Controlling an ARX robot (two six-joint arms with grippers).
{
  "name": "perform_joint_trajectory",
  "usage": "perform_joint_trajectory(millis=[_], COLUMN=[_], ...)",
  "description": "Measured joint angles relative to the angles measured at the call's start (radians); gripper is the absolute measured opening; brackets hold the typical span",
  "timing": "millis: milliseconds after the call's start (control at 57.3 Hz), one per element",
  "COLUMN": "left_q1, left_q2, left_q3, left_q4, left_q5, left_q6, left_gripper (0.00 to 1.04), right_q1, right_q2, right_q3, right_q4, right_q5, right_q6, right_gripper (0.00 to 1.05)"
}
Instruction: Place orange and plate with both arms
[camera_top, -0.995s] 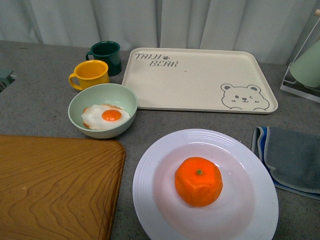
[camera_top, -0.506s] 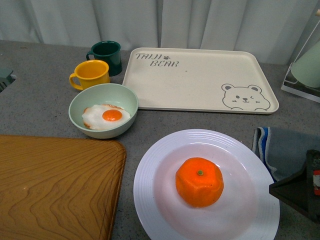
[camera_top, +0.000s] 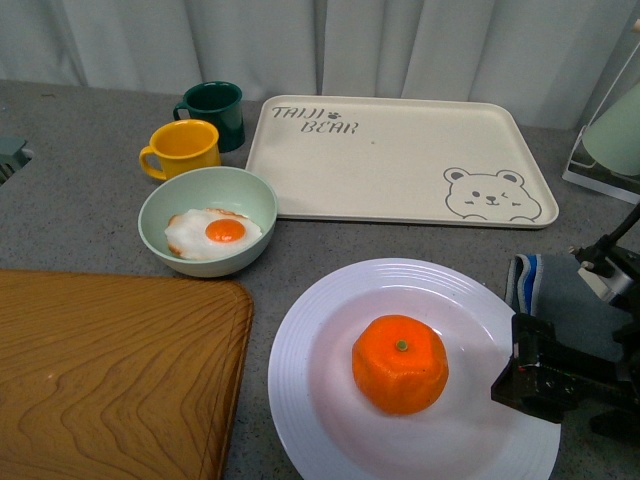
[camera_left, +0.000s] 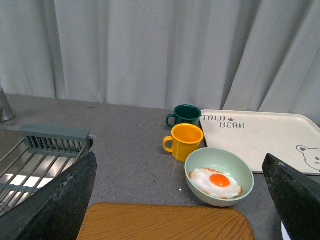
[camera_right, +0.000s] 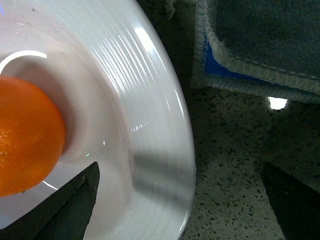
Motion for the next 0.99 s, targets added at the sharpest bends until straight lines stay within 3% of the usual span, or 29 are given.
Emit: perform_joint_trajectory(millis=[105,366,523,785,995], left_q1=[0.0,0.0,0.0,0.0,0.0], left_q2=[0.0,0.0,0.0,0.0,0.0], left_q3=[0.0,0.0,0.0,0.0,0.0], left_q4=[0.0,0.0,0.0,0.0,0.0], left_q5=[0.0,0.0,0.0,0.0,0.0], left_q6=[0.0,0.0,0.0,0.0,0.0], left_gripper=[0.98,0.98,0.98,0.98,0.98], right_q1=[0.005,0.02,-0.007,-0.045,-0.067], right_q2=[0.031,0.072,0.046,-0.039,-0.053], right_q3=[0.026,0.058,0.048,-0.06,-0.193], right_q4=[-0.002,-0.031,-0.016,0.124,0.38], right_q5=[0.026,0.013,-0.104,-0.213,-0.311], right_q6=[-0.005,-0.001,0.052,0.143,0.254], right_gripper=[0.85,0.46,0.22,0.12,0.06])
